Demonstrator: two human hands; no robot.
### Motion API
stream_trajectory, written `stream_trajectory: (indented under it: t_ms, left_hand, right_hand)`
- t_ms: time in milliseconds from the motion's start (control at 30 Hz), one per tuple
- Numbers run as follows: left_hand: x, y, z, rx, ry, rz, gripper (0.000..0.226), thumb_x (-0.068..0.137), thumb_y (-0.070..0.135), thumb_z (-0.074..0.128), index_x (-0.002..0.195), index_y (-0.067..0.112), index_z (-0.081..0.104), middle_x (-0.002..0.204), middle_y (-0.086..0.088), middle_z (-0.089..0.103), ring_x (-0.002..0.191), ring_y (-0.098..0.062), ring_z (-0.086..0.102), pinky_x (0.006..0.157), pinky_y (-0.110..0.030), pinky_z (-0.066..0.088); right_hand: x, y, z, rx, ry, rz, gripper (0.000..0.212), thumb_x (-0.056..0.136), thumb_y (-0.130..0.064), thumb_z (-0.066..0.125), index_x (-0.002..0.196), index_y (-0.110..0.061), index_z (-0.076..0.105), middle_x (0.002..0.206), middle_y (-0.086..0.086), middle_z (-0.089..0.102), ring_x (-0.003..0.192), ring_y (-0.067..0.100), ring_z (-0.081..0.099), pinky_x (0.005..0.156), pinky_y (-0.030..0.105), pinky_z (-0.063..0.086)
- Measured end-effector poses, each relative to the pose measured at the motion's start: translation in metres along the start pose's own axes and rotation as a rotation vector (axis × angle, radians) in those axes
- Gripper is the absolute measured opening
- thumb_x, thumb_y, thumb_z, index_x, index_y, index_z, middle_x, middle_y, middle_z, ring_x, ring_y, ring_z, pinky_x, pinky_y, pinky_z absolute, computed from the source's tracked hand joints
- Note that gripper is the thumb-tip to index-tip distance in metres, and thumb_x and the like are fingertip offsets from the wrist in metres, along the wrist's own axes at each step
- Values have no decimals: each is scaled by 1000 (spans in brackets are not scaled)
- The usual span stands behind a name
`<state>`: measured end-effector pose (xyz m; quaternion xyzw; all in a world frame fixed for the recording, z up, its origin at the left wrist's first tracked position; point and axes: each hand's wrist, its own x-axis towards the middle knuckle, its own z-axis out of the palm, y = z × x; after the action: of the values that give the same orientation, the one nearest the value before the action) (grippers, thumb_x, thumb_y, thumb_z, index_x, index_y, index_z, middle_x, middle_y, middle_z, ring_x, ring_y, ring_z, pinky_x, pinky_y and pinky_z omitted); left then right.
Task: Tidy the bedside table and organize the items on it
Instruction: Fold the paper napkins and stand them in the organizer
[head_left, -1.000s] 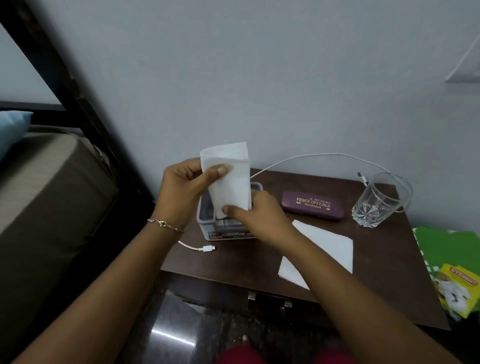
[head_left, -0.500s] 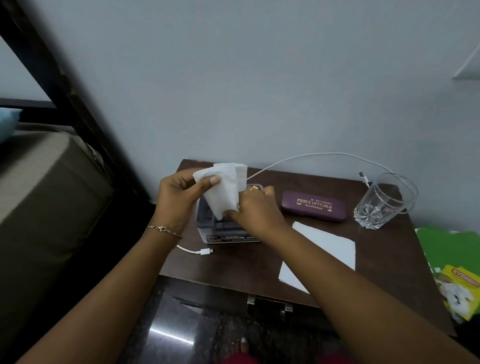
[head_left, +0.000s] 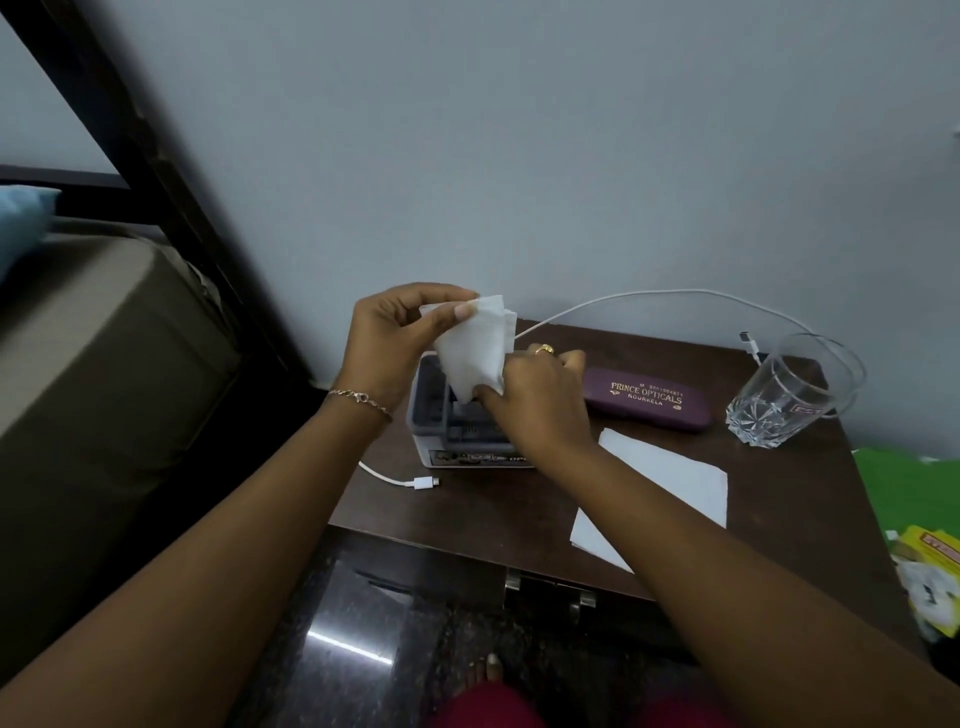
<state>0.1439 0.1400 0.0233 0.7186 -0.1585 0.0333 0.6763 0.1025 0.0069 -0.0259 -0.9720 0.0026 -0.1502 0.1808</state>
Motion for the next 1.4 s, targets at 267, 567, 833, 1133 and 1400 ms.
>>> stream_trajectory:
  t_ms: [267,567,833,1133,1400]
  left_hand:
    - [8,-9,2,113,-66,6,21,75,16,73,77,36,71,91,14,71,91,-5,64,80,-20,51]
    - [8,-16,0,160,-95,22,24,76,18,73,90,36,68,92,18,71,96,-6,65,89,-30,53]
    - [-20,-48,-14,238,11,-50,36,72,14,76,105,15,63,98,11,67,96,-9,63,86,-20,50]
    - [-14,-52,-11,302,85,-44,9,75,16,74,83,14,71,82,4,69,82,-10,65,79,-21,52]
    - [-7,-50,-8,330,103,-65,8,75,18,74,82,18,71,79,11,67,77,-8,63,81,-26,52]
  right_hand:
    - [-6,2,3,26,-57,-4,28,85,-41,60,96,-17,66,93,6,70,88,25,60,82,36,31]
    - [2,11,-8,152,-168,73,23,79,-34,68,95,-17,65,95,7,68,86,29,63,60,28,35]
    - [5,11,-9,172,-104,86,28,82,-36,65,107,-24,67,98,4,71,90,26,65,65,28,42]
    - [9,16,-13,329,-167,179,33,78,-36,70,109,-24,67,103,1,71,93,23,65,74,33,52]
    - [12,19,-15,319,-168,204,34,79,-41,68,110,-26,66,103,-2,70,94,21,64,68,28,43]
